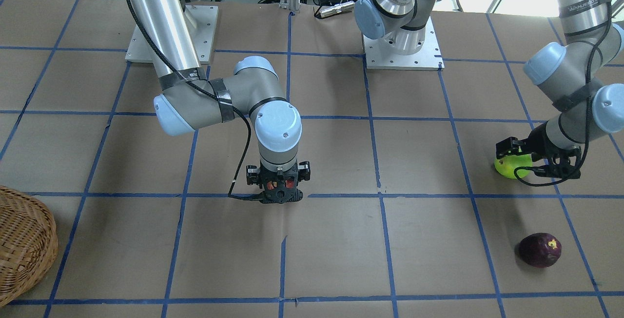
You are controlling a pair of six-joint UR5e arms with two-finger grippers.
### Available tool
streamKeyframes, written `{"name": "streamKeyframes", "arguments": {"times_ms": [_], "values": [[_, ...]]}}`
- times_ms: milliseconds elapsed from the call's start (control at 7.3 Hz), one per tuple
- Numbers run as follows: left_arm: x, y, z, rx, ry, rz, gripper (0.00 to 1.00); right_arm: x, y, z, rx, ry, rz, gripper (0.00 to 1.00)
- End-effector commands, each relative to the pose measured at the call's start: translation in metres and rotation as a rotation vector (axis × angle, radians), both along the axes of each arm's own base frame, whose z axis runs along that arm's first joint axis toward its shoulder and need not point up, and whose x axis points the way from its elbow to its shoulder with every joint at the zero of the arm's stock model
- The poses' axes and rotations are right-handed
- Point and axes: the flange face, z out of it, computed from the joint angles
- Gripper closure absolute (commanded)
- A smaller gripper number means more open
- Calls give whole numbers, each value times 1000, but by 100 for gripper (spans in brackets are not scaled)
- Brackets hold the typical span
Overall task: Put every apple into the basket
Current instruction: 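Take the red-yellow apple with the right gripper while left returns toward green apple, then drop the red-yellow apple into the basket with right while left grasps green apple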
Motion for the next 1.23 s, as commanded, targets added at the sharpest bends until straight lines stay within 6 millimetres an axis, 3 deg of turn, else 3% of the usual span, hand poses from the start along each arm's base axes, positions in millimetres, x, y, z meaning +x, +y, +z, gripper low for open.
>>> {"name": "streamKeyframes", "arguments": {"times_ms": [0,137,274,411,548,685,821,958,1095], "values": [[4,-3,-19,26,13,-8,0,-18,-18,28,-26,-46,-38,100],[4,-4,-22,20,14,-9,14,-61,-37,58,-22,-40,-88,100],[3,-5,-16,12,8,-17,85,-136,-66,90,-13,-34,-102,100],[-3,-6,0,-2,-6,-28,100,-214,-86,120,-32,-1,-96,100],[-6,-13,11,-21,-8,-24,100,-297,-107,146,-75,71,-48,100],[-35,-27,28,-52,41,-21,100,-371,-124,167,-109,85,-1,100],[-86,-44,47,-39,47,0,100,-433,-132,168,-110,99,64,100],[-144,-53,59,-24,48,56,100,-493,-135,147,-78,99,71,100],[-201,-57,62,-35,34,109,100,-540,-133,128,-66,95,97,100]]}}
